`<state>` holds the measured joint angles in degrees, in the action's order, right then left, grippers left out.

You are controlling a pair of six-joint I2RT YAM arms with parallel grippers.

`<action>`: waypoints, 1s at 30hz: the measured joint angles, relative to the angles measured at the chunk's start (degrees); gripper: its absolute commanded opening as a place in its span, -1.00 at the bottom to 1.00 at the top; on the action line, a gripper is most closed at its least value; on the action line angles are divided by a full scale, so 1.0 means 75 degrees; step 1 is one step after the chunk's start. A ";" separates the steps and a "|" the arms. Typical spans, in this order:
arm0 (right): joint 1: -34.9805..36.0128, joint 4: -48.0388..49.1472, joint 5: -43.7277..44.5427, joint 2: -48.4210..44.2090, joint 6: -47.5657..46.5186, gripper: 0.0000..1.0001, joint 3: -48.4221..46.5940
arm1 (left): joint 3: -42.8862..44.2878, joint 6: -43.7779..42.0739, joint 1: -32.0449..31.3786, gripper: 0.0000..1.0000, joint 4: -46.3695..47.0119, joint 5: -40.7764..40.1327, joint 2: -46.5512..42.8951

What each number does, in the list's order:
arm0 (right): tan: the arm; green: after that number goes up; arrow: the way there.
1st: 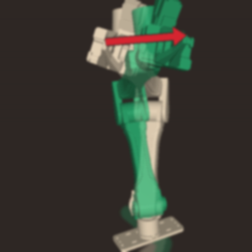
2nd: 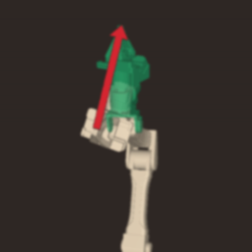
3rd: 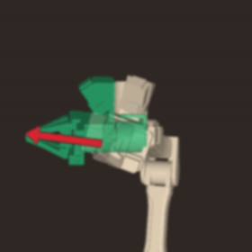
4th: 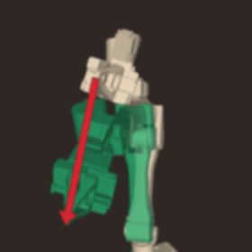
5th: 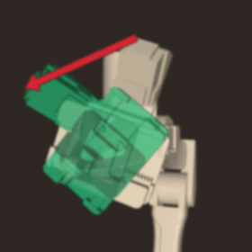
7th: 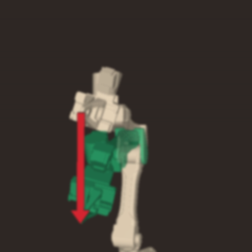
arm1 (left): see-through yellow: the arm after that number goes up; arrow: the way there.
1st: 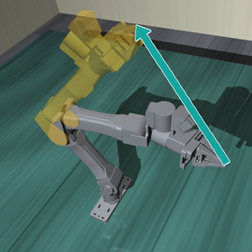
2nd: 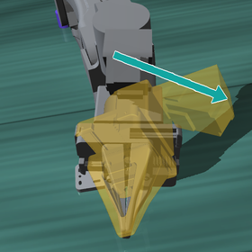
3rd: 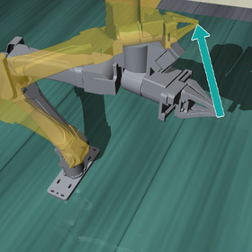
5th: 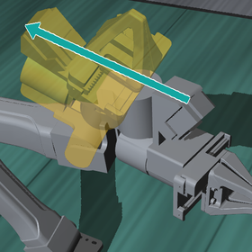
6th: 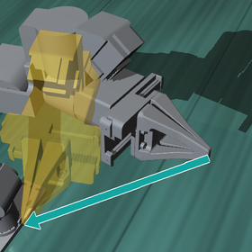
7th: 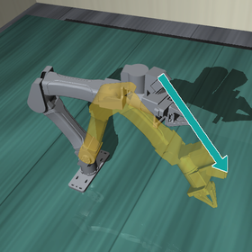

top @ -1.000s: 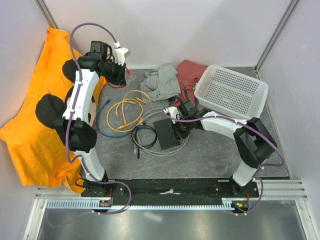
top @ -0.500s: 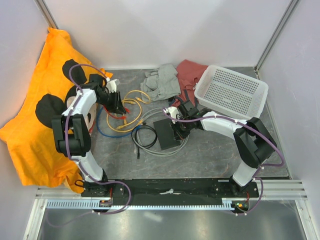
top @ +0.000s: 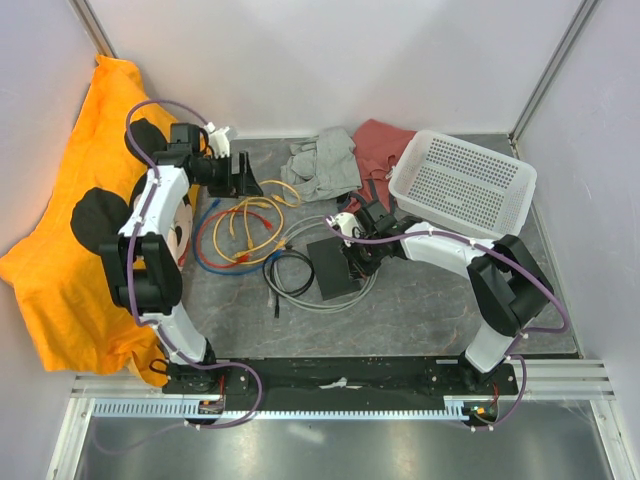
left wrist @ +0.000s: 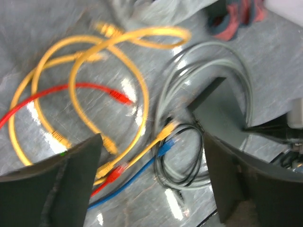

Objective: Pull the plug from the switch port

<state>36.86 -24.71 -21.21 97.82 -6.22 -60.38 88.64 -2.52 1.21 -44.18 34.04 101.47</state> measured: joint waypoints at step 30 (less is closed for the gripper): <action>-0.1737 -0.0268 0.5986 -0.3550 0.0405 0.96 0.0434 | -0.5091 -0.1376 -0.3707 0.99 0.3937 -0.6038 -0.4692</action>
<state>23.83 -26.72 23.68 71.20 -3.18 -57.12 50.46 -12.84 -26.59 -14.66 -11.25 66.28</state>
